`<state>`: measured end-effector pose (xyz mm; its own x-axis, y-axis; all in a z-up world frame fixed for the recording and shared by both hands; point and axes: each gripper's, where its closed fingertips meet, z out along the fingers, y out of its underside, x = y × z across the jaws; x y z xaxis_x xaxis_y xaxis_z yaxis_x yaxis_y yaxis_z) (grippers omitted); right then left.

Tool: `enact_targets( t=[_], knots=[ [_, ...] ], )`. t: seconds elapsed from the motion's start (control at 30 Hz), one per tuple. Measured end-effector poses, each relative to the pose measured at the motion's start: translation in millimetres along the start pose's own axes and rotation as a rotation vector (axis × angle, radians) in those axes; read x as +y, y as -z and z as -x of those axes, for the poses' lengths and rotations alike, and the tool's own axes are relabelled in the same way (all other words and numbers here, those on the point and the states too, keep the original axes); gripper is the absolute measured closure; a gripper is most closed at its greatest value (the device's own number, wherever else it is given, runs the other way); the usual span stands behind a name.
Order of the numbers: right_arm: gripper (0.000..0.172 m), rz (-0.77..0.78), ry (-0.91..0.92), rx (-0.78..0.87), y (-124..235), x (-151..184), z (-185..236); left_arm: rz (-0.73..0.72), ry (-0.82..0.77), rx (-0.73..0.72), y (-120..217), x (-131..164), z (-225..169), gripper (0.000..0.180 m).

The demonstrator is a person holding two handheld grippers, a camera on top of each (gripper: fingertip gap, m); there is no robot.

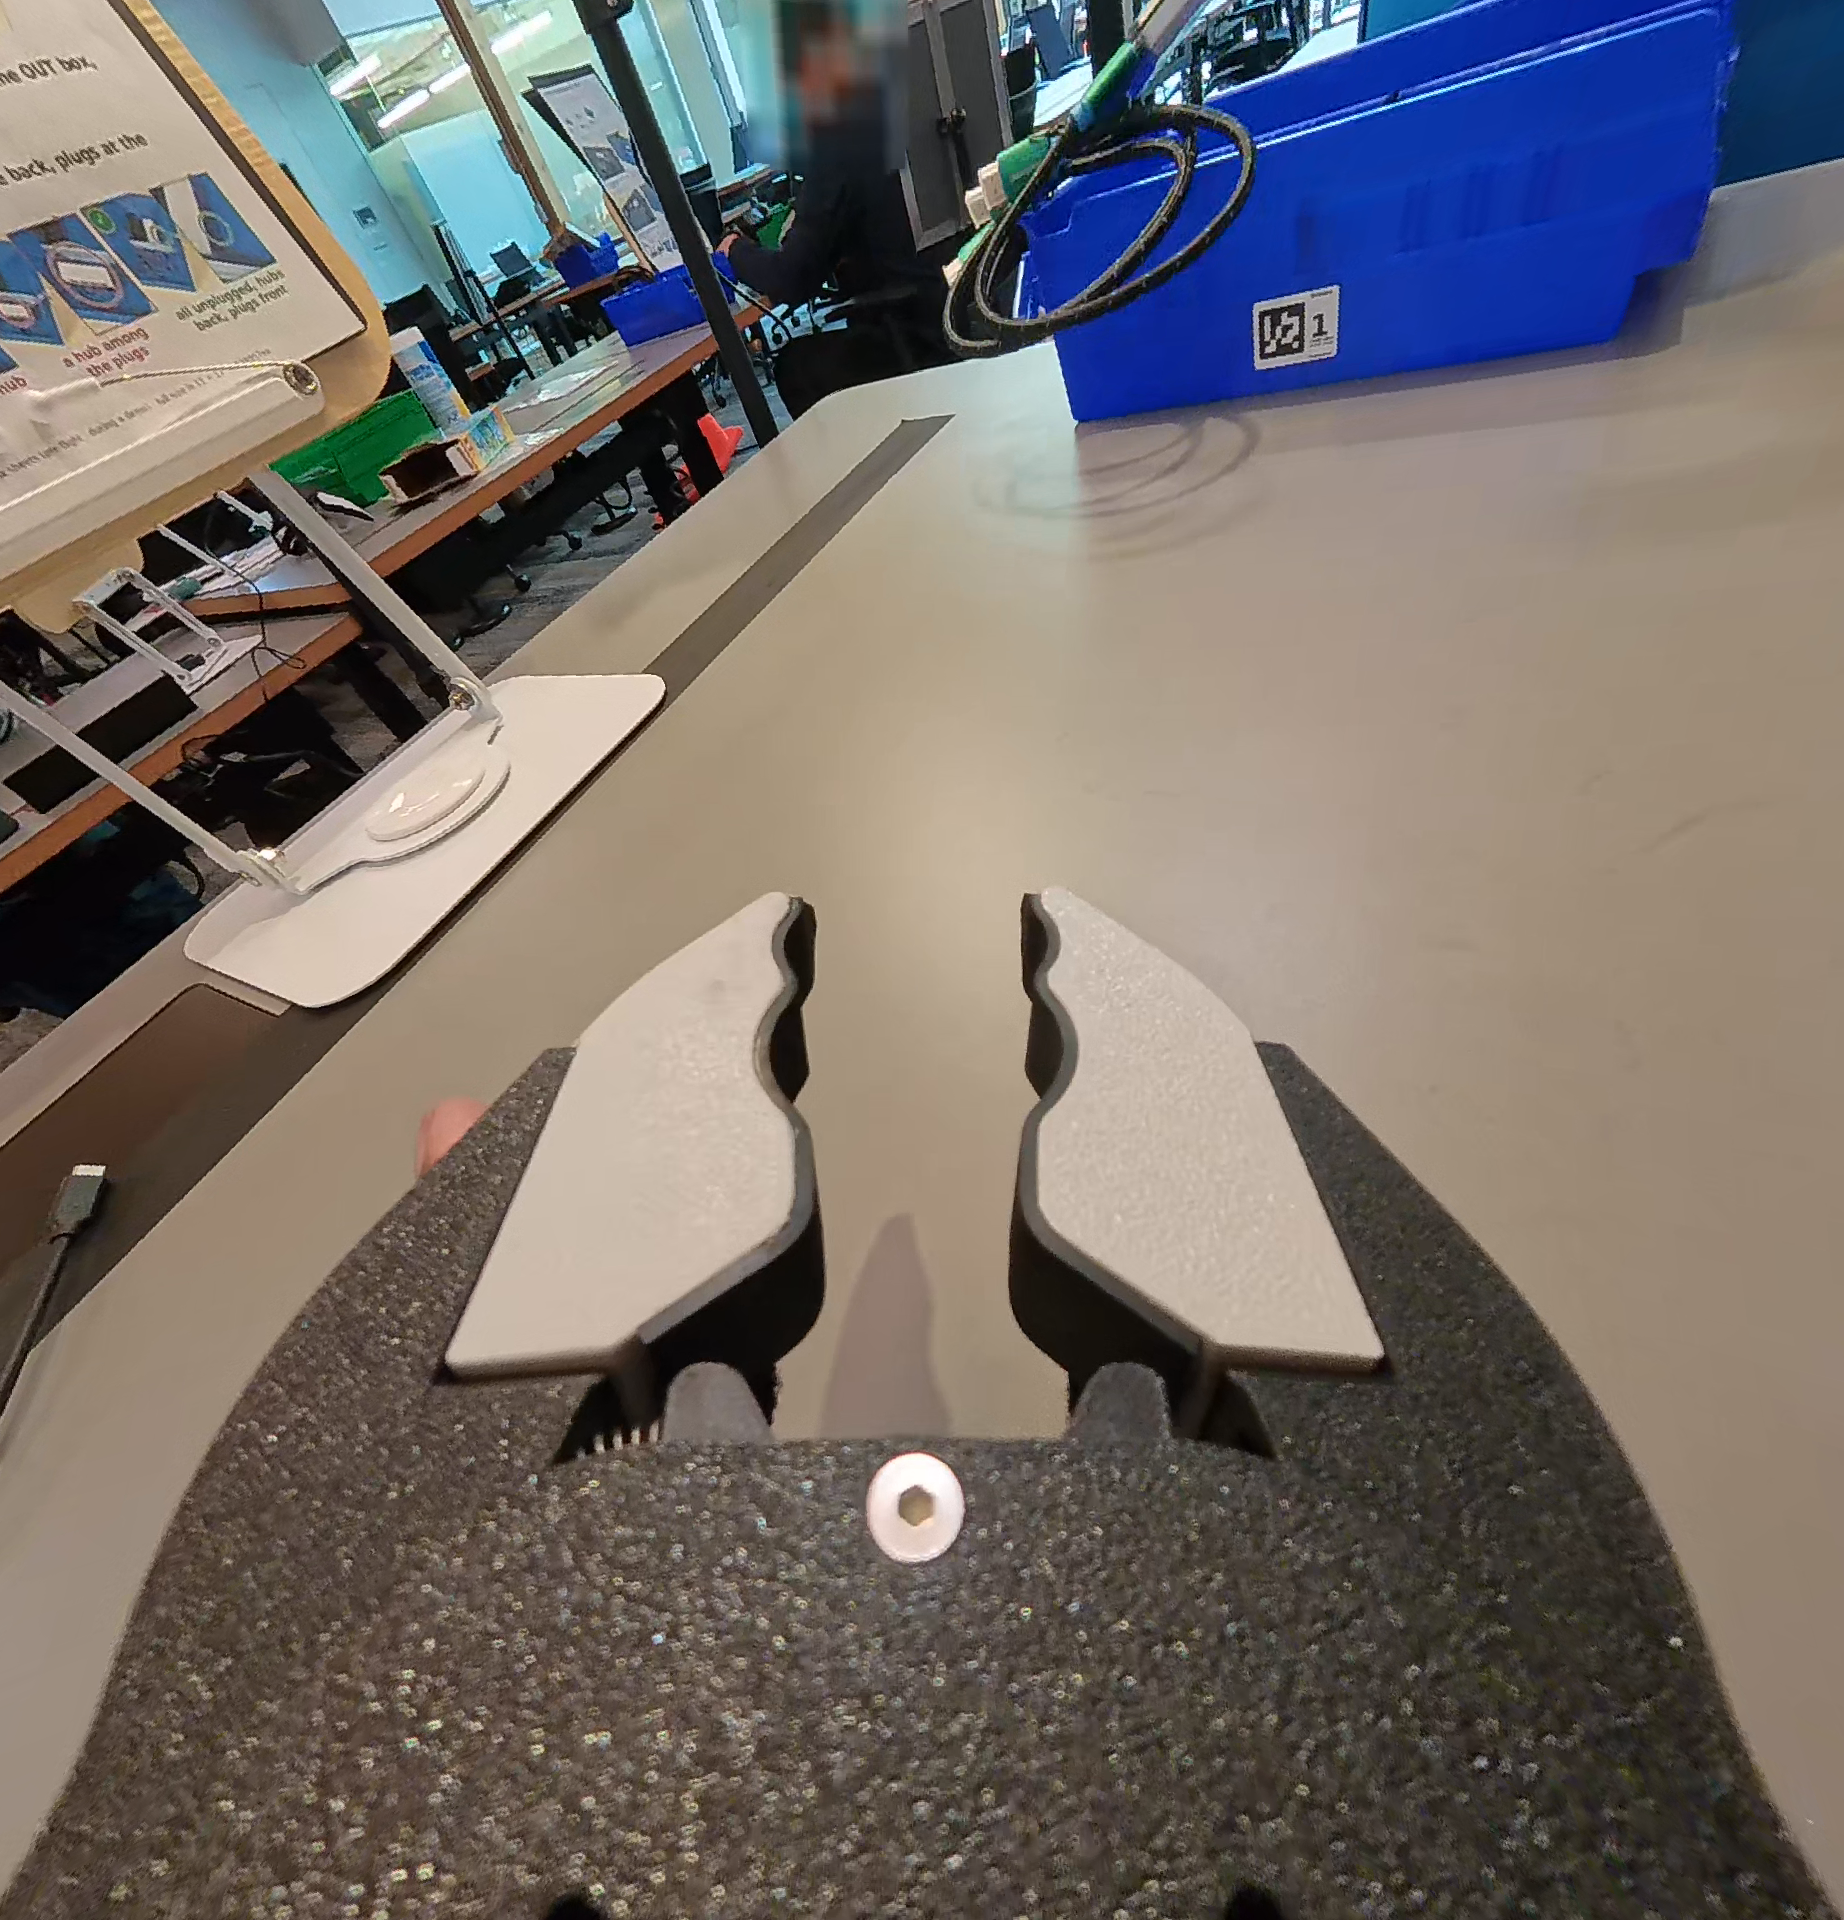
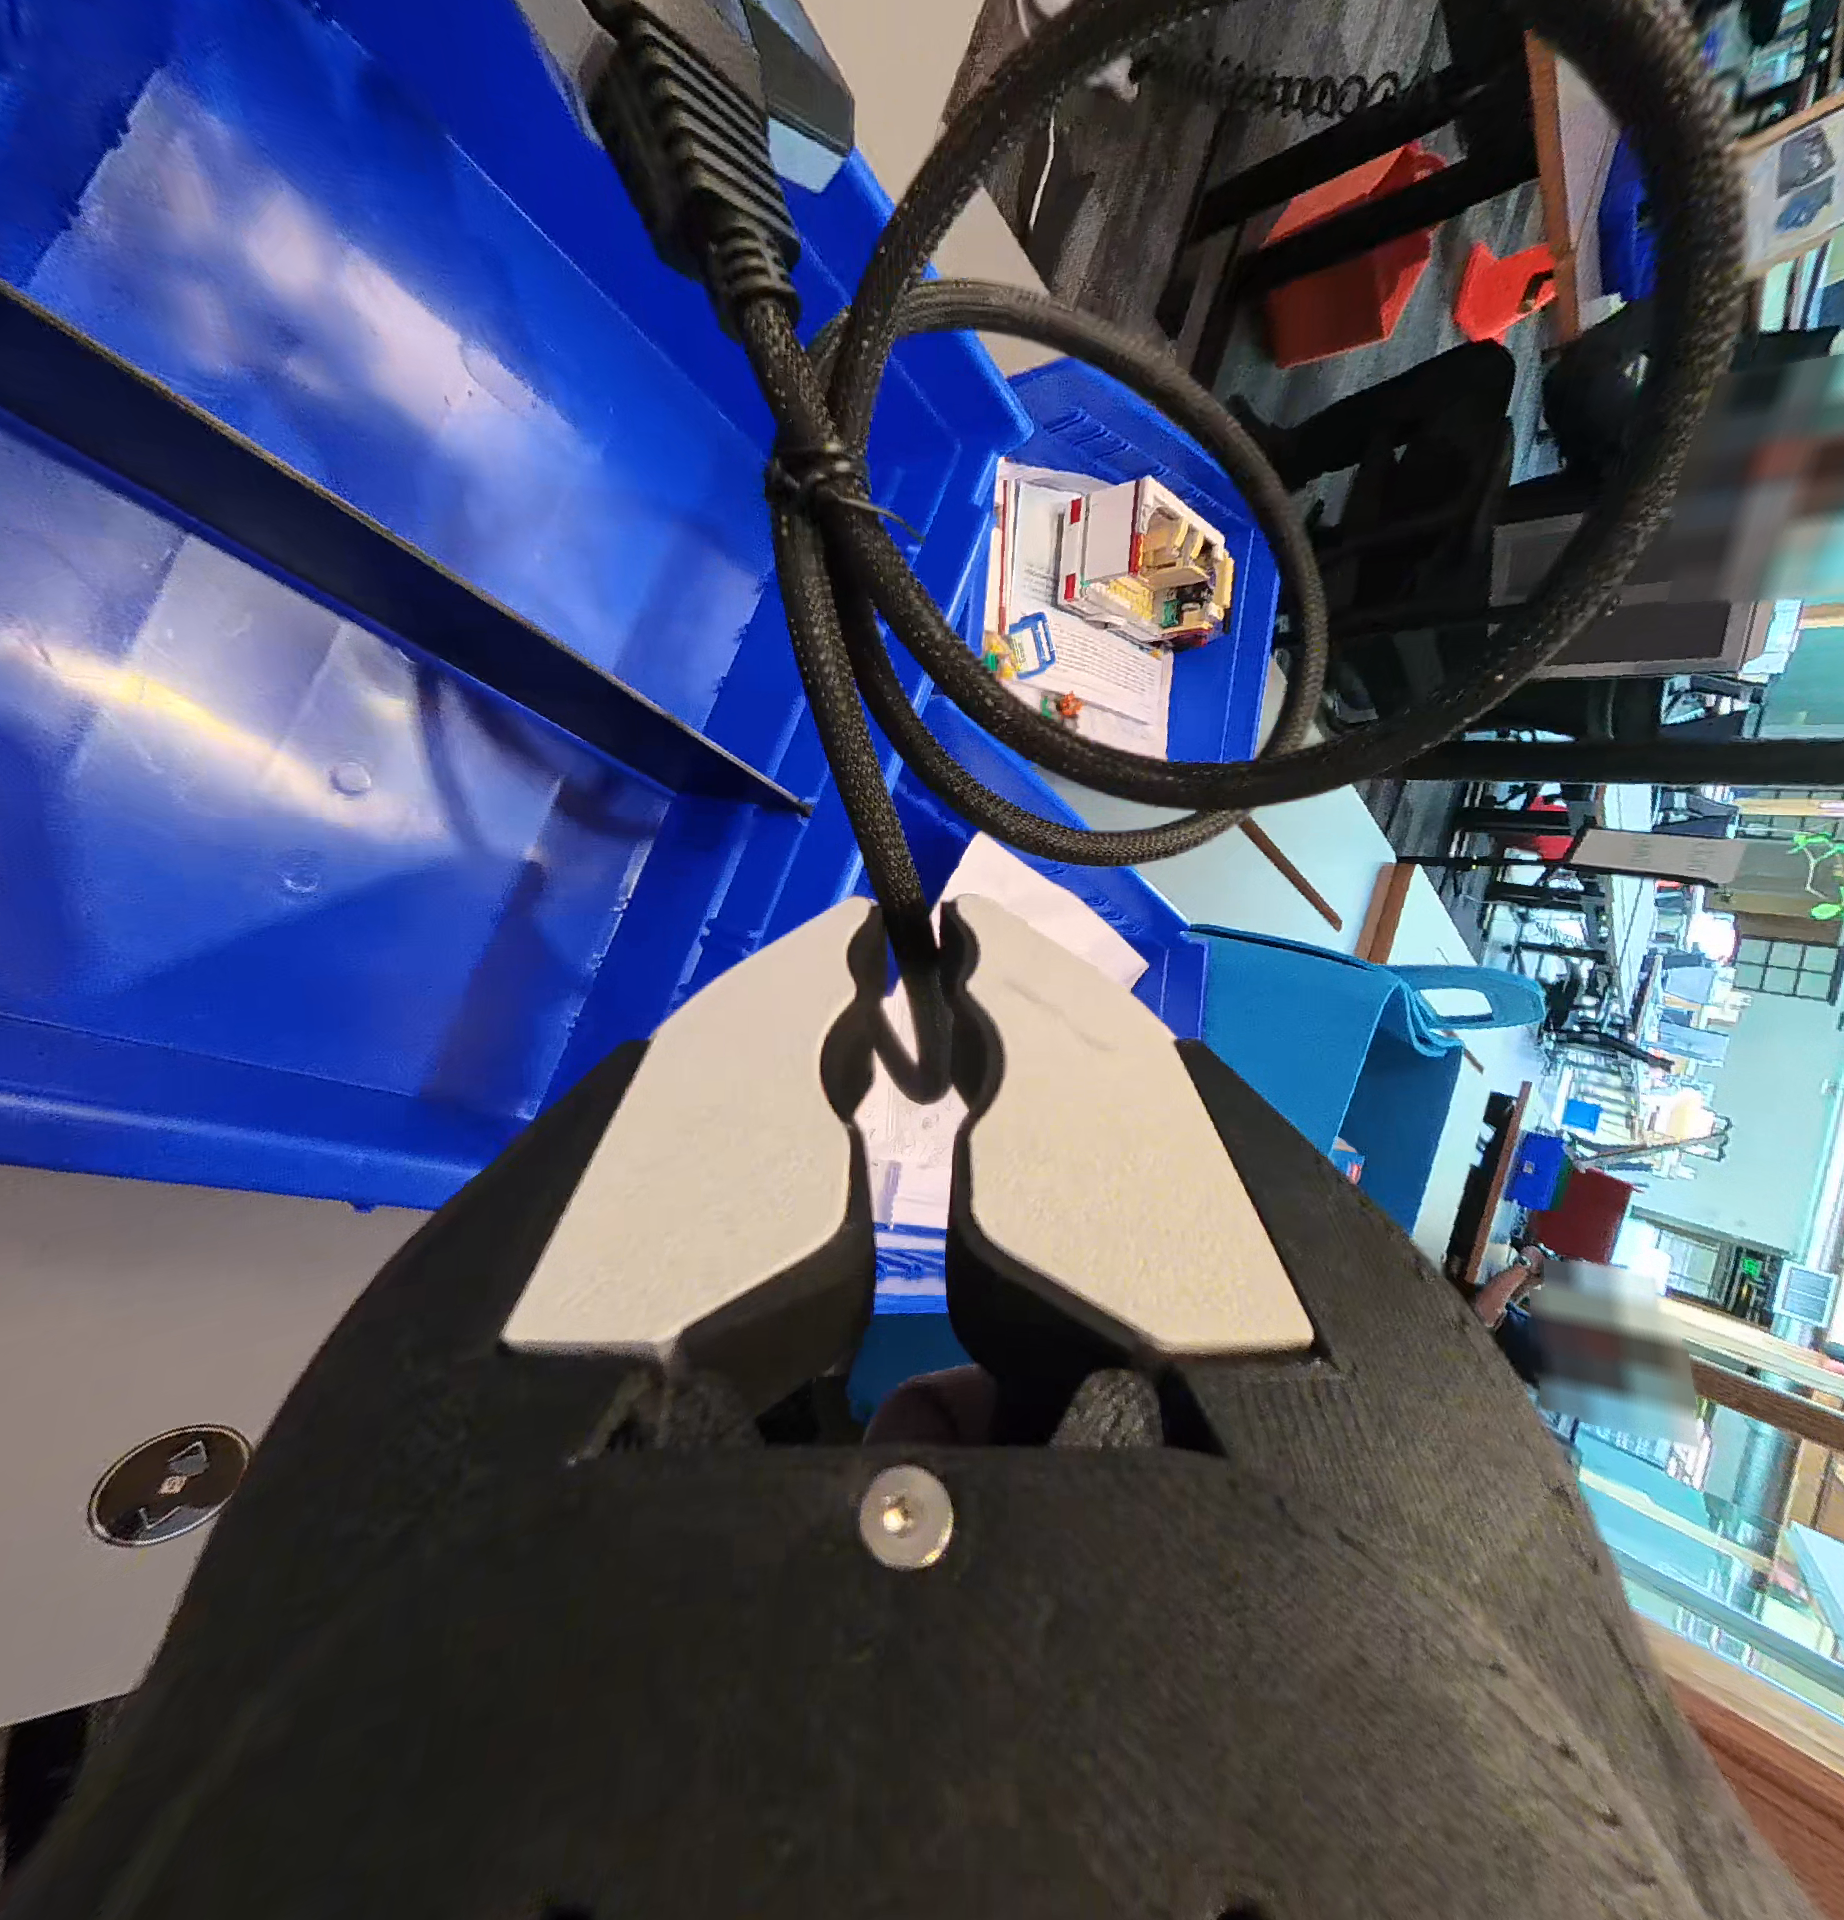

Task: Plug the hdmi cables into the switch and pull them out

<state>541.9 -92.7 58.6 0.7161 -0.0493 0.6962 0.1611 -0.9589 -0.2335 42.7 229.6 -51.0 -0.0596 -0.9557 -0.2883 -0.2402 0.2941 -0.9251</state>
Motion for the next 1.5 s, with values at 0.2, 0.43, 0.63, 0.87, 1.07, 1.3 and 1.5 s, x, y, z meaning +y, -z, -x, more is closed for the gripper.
enact_targets(
  t=[0.2, 0.43, 0.63, 0.87, 1.07, 1.3, 1.5],
  knots=[
    [0.162, 0.093, -0.040, -0.048, -19.4, 23.0, 9.4, 0.009, -0.007, 0.010, -0.7, 1.1, -2.0, 0.142],
    [0.162, 0.006, -0.133, -0.062, -16.9, 16.8, 18.7, 0.019, -0.015, 0.011, -1.9, 2.2, -3.2, 0.142],
    [0.160, 0.106, -0.145, -0.134, -28.4, 39.0, 38.5, 0.020, -0.017, 0.011, -2.1, 2.3, -3.4, 0.142],
    [0.139, 0.107, -0.224, -0.107, -36.1, 59.8, 44.8, 0.021, -0.024, 0.009, -2.0, 2.4, -4.1, 0.142],
    [0.127, -0.359, -0.269, -0.406, 36.9, 4.6, 138.4, 0.035, -0.015, 0.022, -3.5, 4.2, -4.6, 0.142],
    [0.131, -0.430, -0.409, -0.352, 44.3, -46.4, 224.0, 0.066, -0.066, 0.021, -6.7, 8.1, -10.0, 0.142],
    [0.157, -0.480, -0.273, -0.100, 48.3, -89.4, 237.8, 0.064, -0.066, 0.020, -6.2, 7.8, -10.2, 0.142]
  ],
)
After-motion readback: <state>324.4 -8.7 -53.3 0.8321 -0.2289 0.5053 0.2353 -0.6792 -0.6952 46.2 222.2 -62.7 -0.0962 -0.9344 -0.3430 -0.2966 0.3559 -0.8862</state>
